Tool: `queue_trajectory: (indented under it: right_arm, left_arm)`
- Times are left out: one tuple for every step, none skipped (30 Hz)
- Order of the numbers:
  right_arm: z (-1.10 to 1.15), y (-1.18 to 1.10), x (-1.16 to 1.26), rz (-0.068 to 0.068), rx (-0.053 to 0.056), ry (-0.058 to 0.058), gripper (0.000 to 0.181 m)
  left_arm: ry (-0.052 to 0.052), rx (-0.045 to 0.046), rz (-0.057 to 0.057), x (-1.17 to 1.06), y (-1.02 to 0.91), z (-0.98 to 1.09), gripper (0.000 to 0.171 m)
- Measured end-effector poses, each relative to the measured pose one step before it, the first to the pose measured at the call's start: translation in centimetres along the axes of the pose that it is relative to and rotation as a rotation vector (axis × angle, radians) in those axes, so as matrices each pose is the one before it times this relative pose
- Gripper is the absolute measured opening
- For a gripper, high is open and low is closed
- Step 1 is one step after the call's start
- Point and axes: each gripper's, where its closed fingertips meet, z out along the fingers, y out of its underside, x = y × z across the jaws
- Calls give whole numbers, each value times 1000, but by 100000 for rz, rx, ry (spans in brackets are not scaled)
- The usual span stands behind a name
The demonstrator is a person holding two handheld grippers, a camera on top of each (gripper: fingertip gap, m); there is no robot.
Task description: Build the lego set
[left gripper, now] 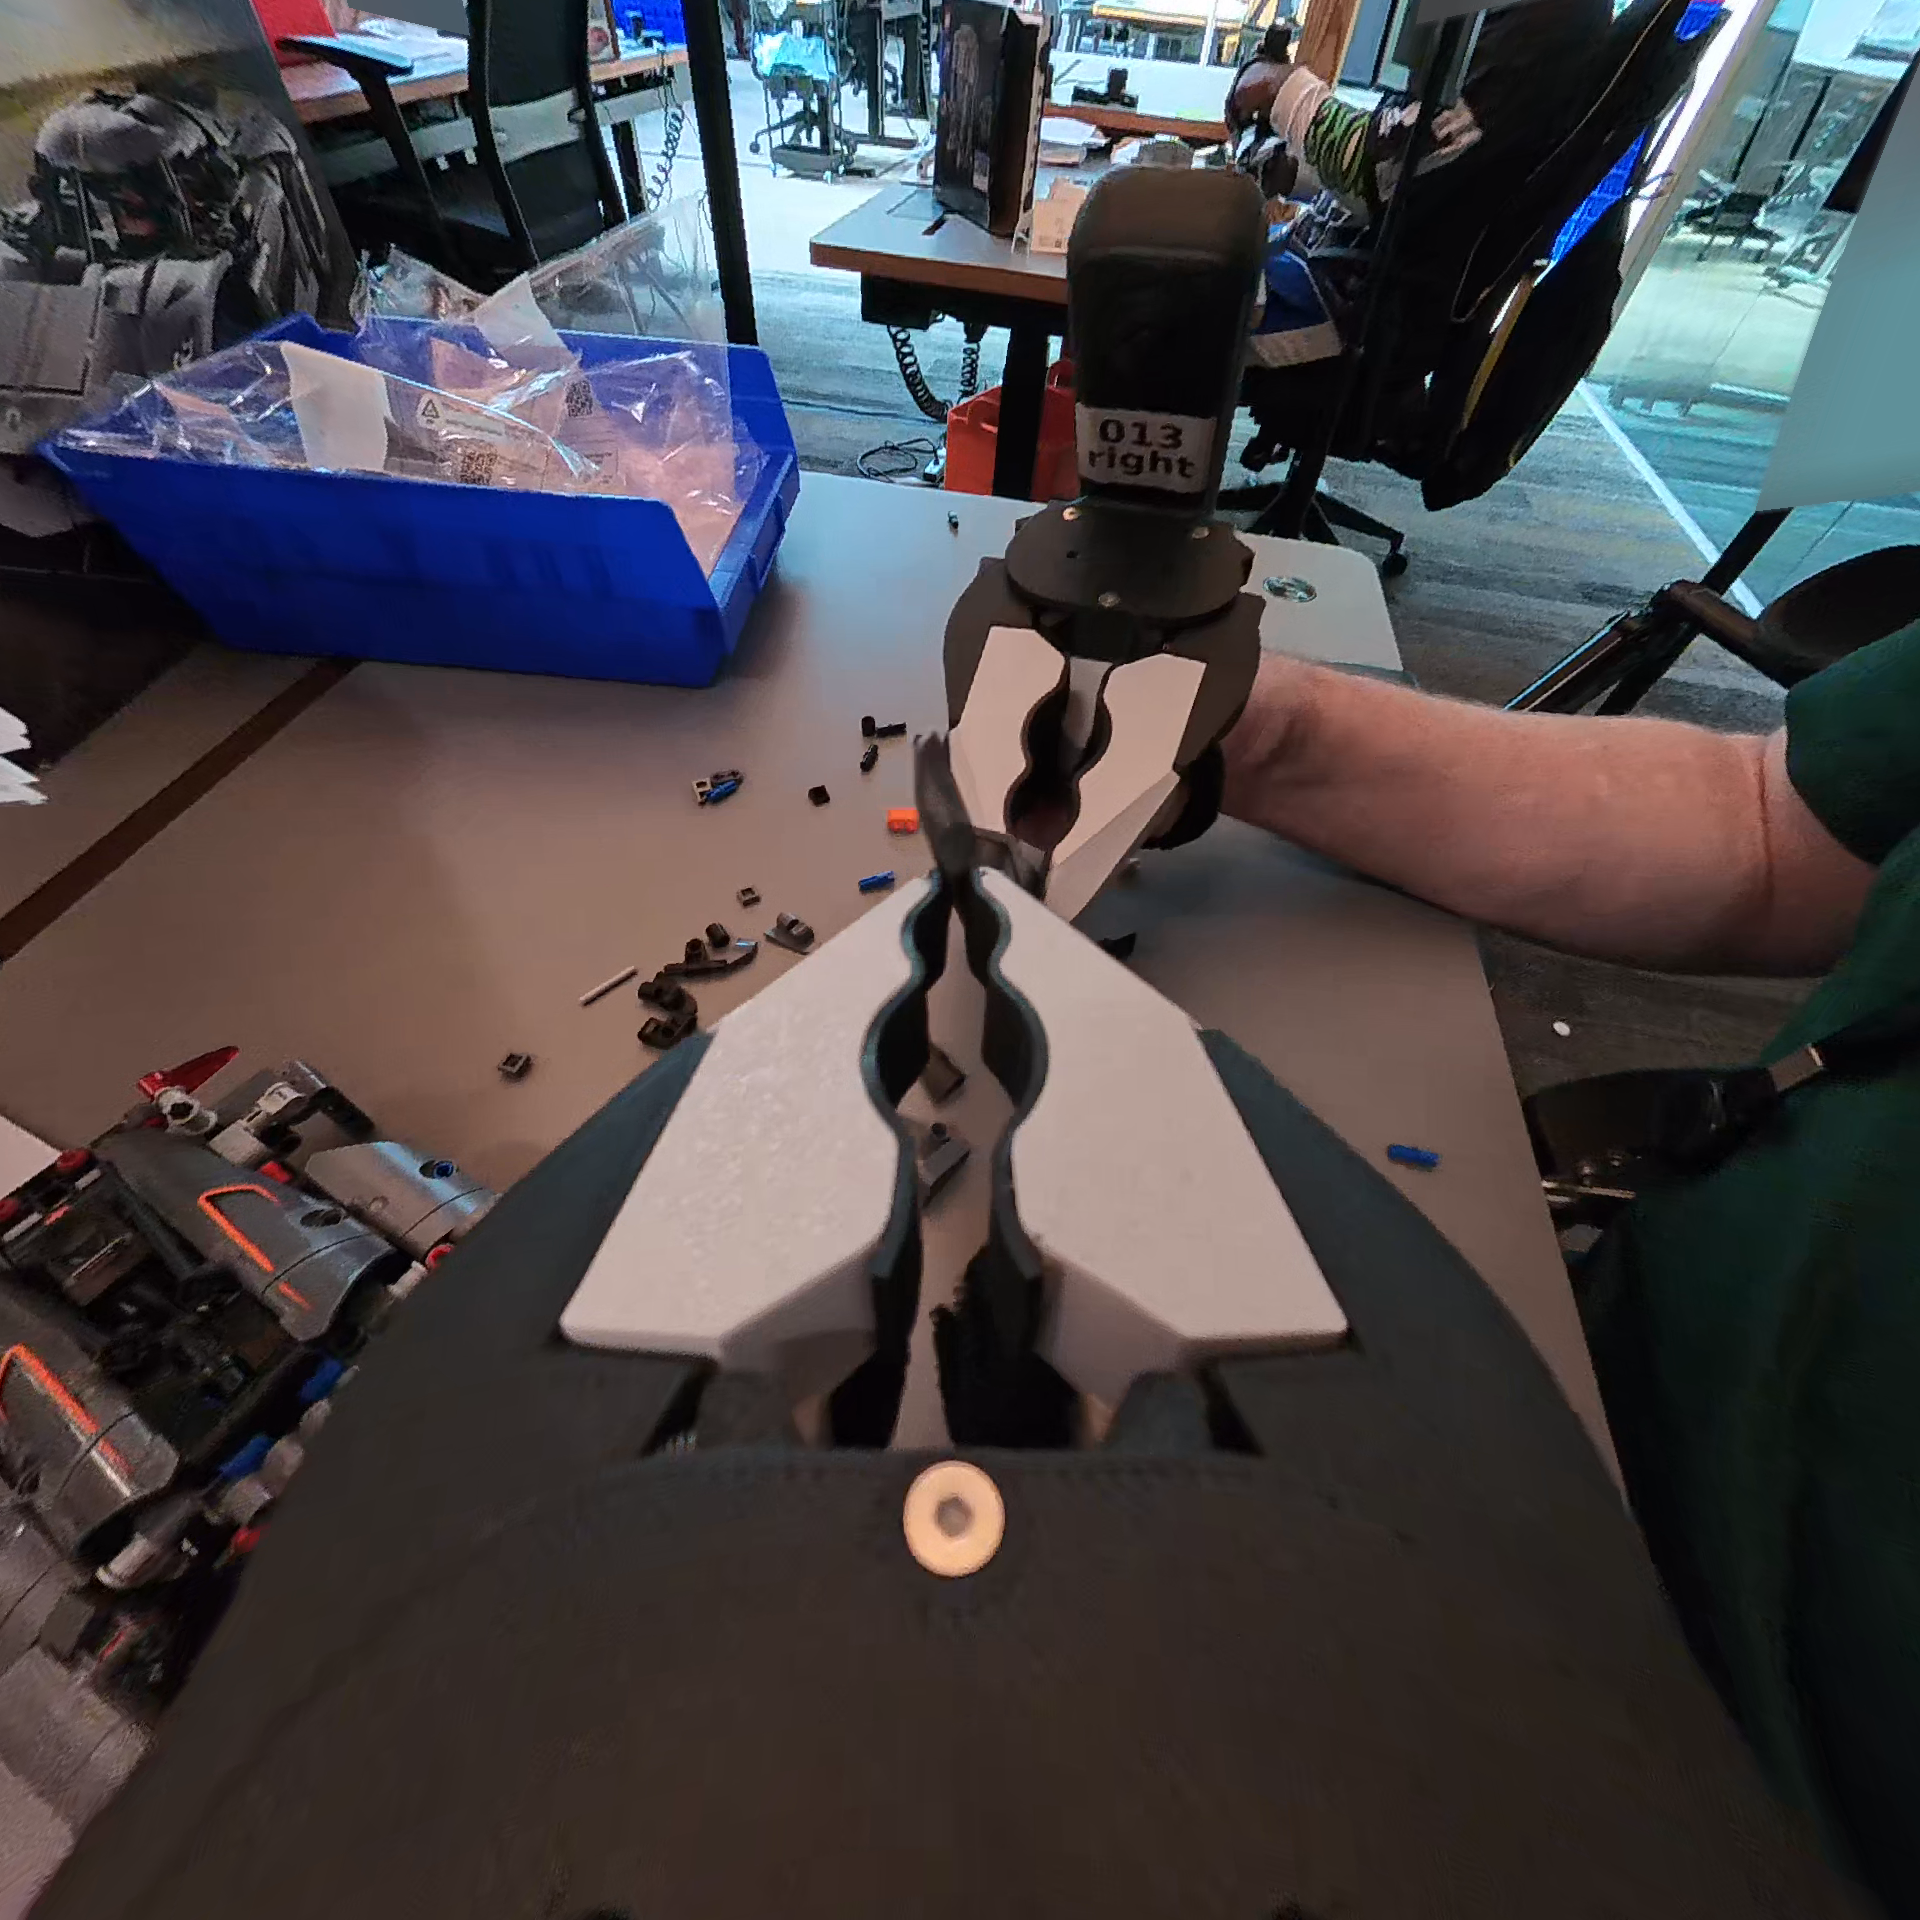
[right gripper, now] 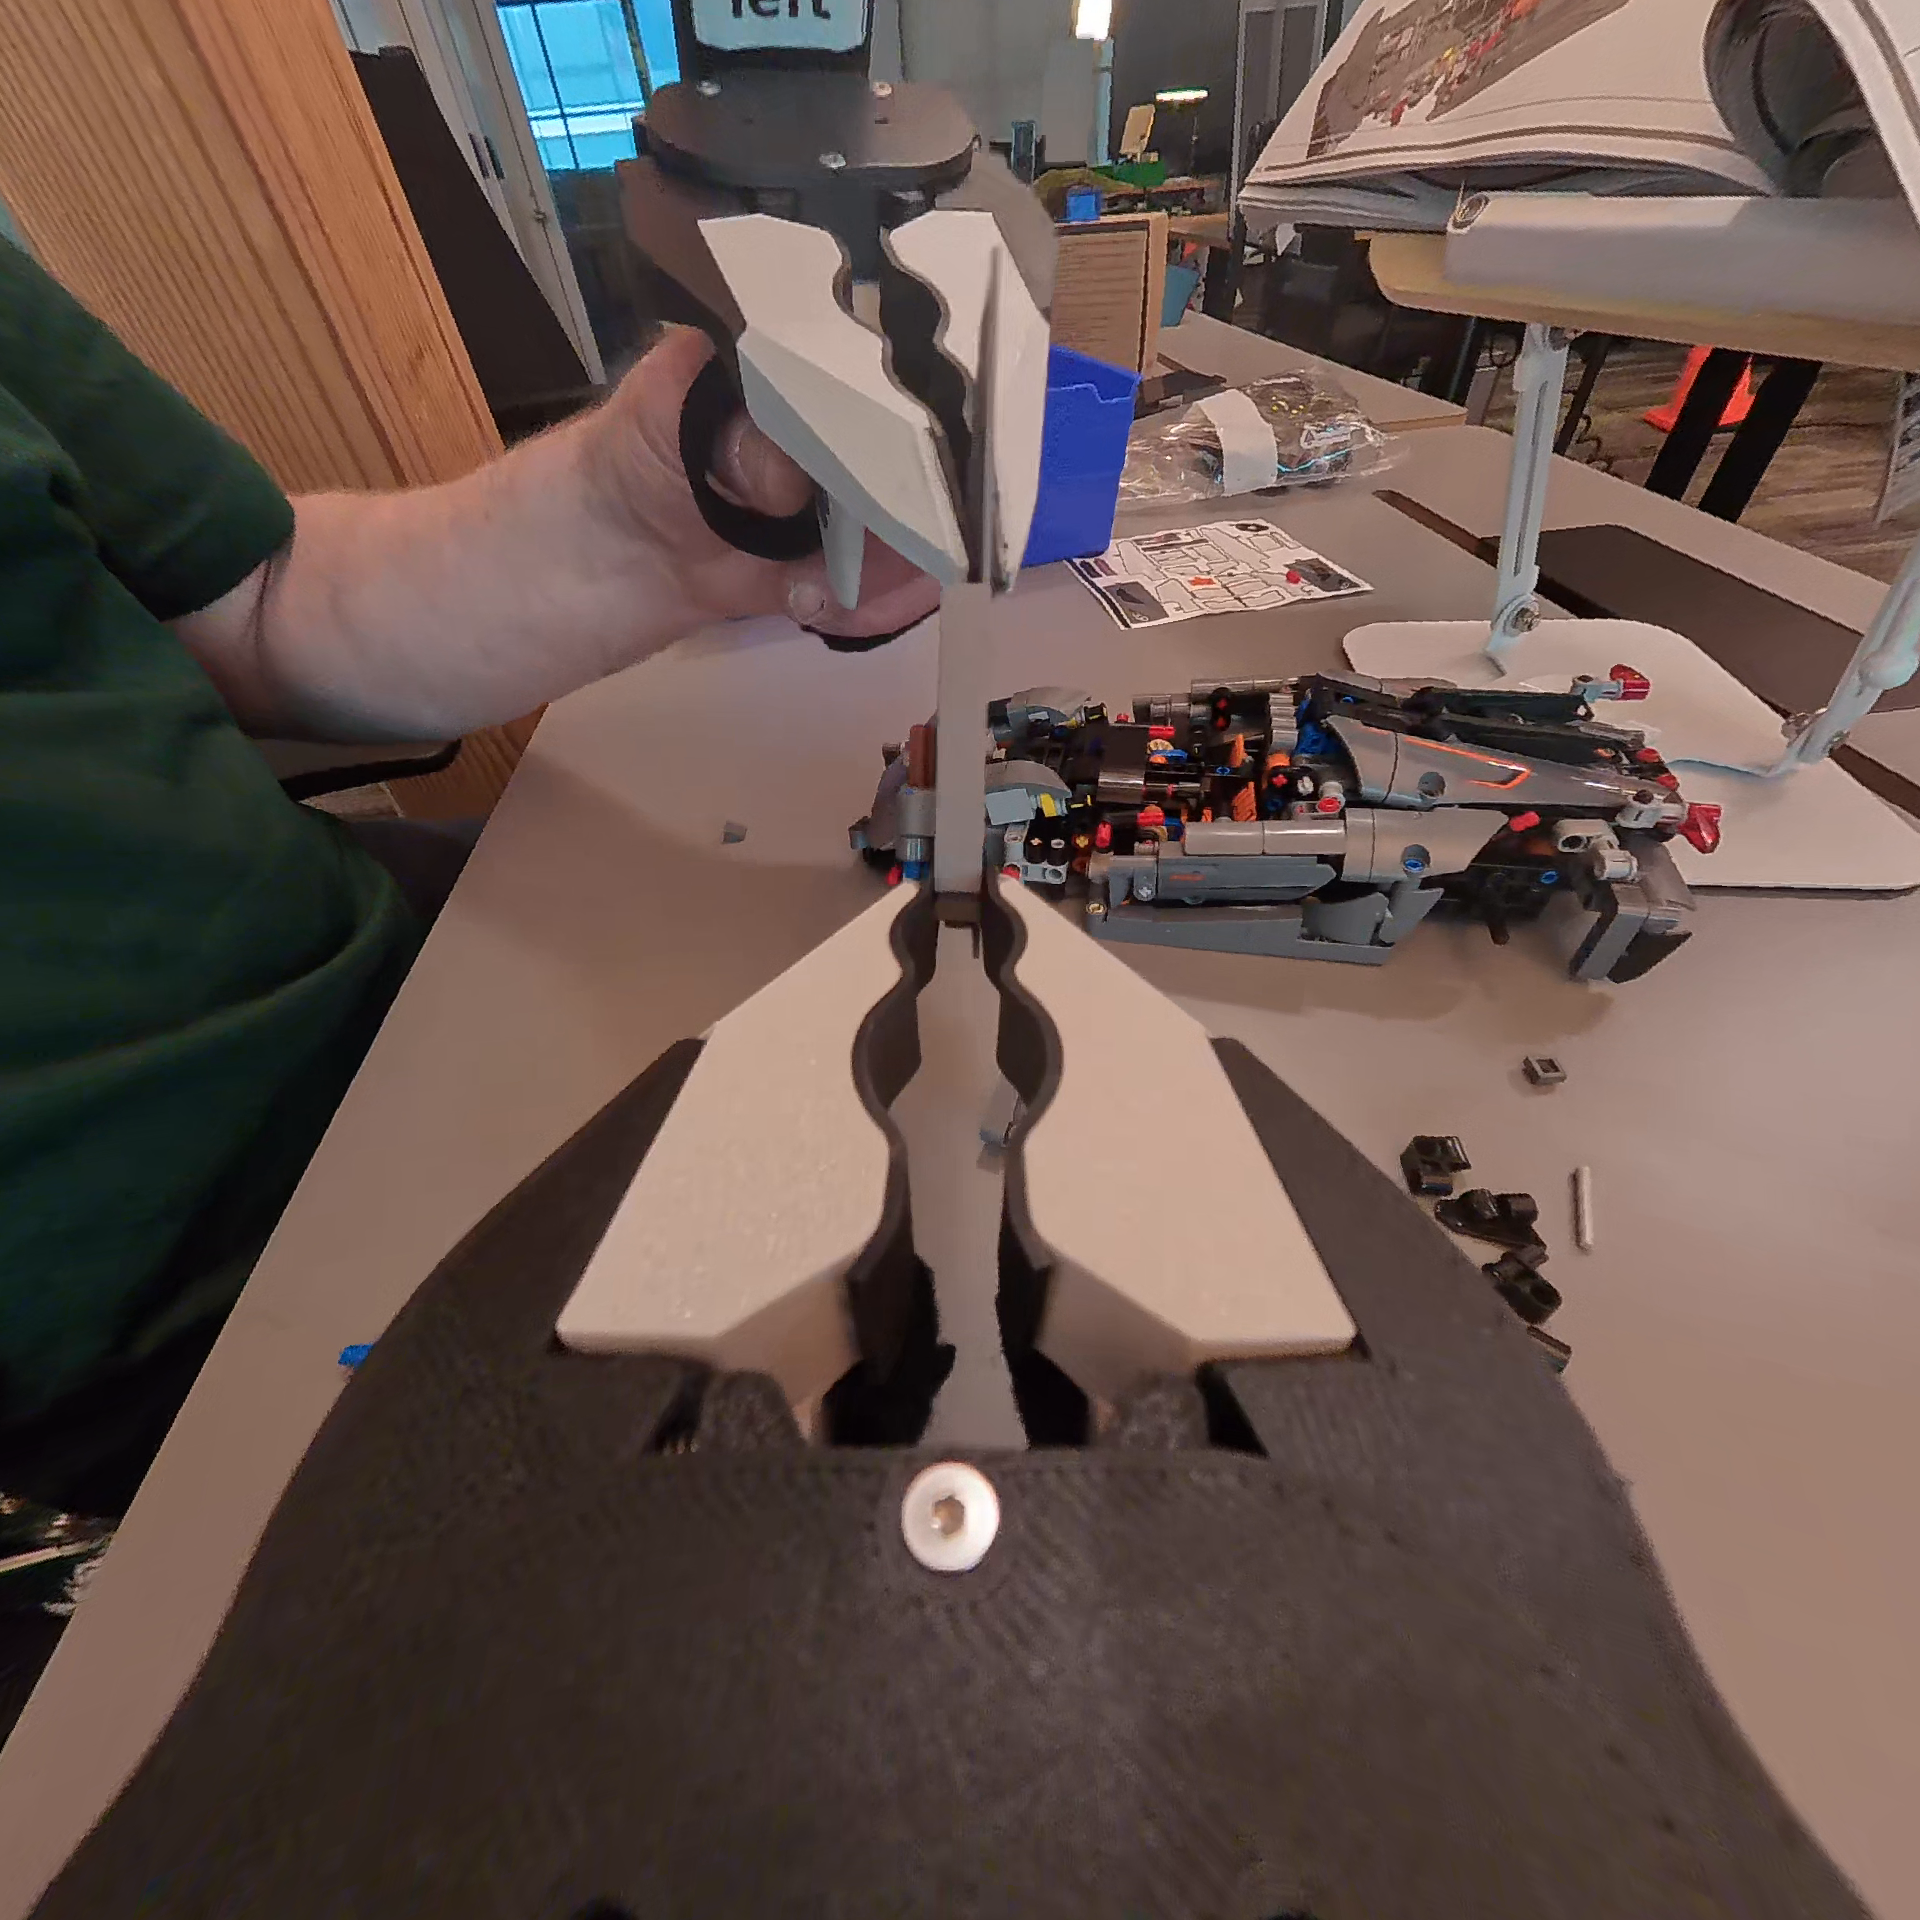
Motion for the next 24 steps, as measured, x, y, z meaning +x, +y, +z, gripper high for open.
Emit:
queue_trajectory:
  right_arm:
    - [-61,-139,141,465,989,655,7]
    - [-89,-201,150,486,1418,657,9]
    - [-96,-161,102,415,1170,310,10]
    - [-55,-46,87,295,541,240,11]
    - [-8,26,138,347,75,540,13]
    - [69,69,32,355,-263,-54,17]
    - [128,150,-39,233,-710,-369,18]
    - [157,163,-7,-58,-678,-57,19]
    - [175,97,-36,-64,-328,-1,21]
    - [185,-14,-57,-18,130,-98,24]
    - [201,-44,-101,-81,194,-333,24]
    - [229,-35,-152,-343,210,-399,24]
    - [255,-19,-263,-720,25,-842,22]
    - [271,1,-172,-671,-87,-248,21]
    - [269,-52,-258,-319,232,-830,18]
    - [198,-210,-330,1,1069,-1248,15]
    - [142,-218,-230,54,1187,-823,11]
    - [120,-47,-182,-116,276,-771,6]
    - [73,14,-142,-489,-204,-567,2]
    - [56,34,-56,-310,-296,-216,2]
    - [36,28,-41,56,-27,-357,2]
    - [29,9,-48,515,252,-624,1]
    - [33,5,-3,733,262,-349,2]
    - [71,65,-43,77,-185,-322,1]
  left_arm:
    - [-271,1813,-99,-16,-147,-95,0]
    - [-508,1674,55,-36,-99,-107,0]
    - [-121,1136,-528,-7,-25,-94,0]
    - [-364,1027,-700,-57,-20,-118,0]
    - [-1396,2422,146,-167,-217,-233,0]
    - [33,2135,-76,42,-218,-252,0]
    - [-76,1017,-505,9,-89,-210,0]
    - [-1438,1051,-177,-152,-69,-181,0]
    - [-879,1410,81,-44,-70,-148,0]
    - [472,1019,-138,172,-7,-71,0]
    - [163,985,-509,140,8,-34,0]
    - [-520,1950,-485,39,-110,-75,0]
    - [713,2031,-525,216,-129,-52,0]
    - [1466,1123,-911,305,6,-3,0]
    - [-149,396,-237,74,96,6,0]
    - [-191,606,519,91,42,-63,0]
    - [431,905,-290,182,-10,-98,0]
    - [70,966,-721,130,-9,-126,0]
    - [-251,1023,-190,119,39,-121,0]
    - [441,1065,-373,196,69,-128,0]
    - [-227,1107,-492,105,62,-140,0]
    - [-1105,1016,311,-5,59,-134,0]
    - [-75,725,160,89,57,-76,0]
    - [697,424,-754,149,44,-48,0]
